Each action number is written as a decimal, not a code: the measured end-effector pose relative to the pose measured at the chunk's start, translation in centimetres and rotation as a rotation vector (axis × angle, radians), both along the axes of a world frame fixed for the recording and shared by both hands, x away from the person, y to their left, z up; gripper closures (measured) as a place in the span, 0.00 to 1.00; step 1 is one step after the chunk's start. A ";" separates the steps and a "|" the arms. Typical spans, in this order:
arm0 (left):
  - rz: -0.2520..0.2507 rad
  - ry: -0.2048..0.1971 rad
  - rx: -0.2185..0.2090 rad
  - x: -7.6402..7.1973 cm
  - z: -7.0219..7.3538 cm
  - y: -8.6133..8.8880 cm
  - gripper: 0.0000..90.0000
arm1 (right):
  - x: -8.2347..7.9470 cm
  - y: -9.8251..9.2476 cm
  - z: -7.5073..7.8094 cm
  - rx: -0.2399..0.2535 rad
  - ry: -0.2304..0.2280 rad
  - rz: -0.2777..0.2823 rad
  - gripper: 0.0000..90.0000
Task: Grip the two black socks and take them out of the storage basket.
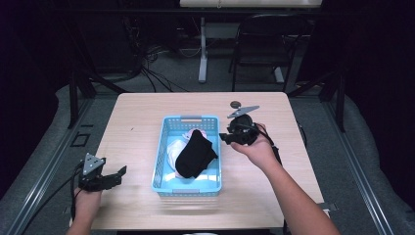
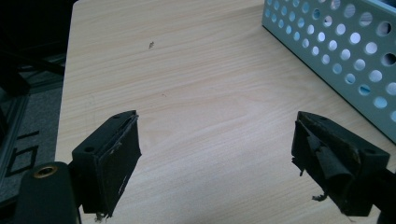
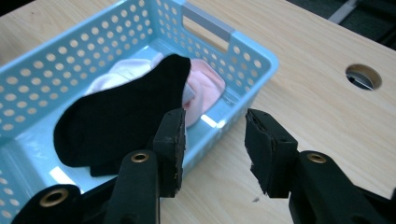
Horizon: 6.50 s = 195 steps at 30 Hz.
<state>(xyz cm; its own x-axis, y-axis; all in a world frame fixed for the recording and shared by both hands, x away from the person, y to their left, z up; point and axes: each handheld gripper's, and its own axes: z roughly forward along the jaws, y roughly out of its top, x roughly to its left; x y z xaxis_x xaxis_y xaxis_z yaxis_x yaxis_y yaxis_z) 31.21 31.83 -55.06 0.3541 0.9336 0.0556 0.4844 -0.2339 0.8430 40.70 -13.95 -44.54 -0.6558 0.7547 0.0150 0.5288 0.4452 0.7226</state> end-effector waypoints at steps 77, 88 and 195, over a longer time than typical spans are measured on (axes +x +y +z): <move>-0.015 0.003 -0.001 0.1 -0.1 -0.2 0.17 | 5.7 7.8 -3.5 -0.195 0.234 0.138 0.97; -0.014 0.003 -0.002 0.1 -0.1 -0.2 0.17 | 3.5 7.6 -0.6 -0.107 0.171 0.191 0.98; -0.014 0.013 0.002 0.1 -0.2 -0.3 0.17 | -3.6 -16.2 -8.1 0.120 0.181 -0.388 0.97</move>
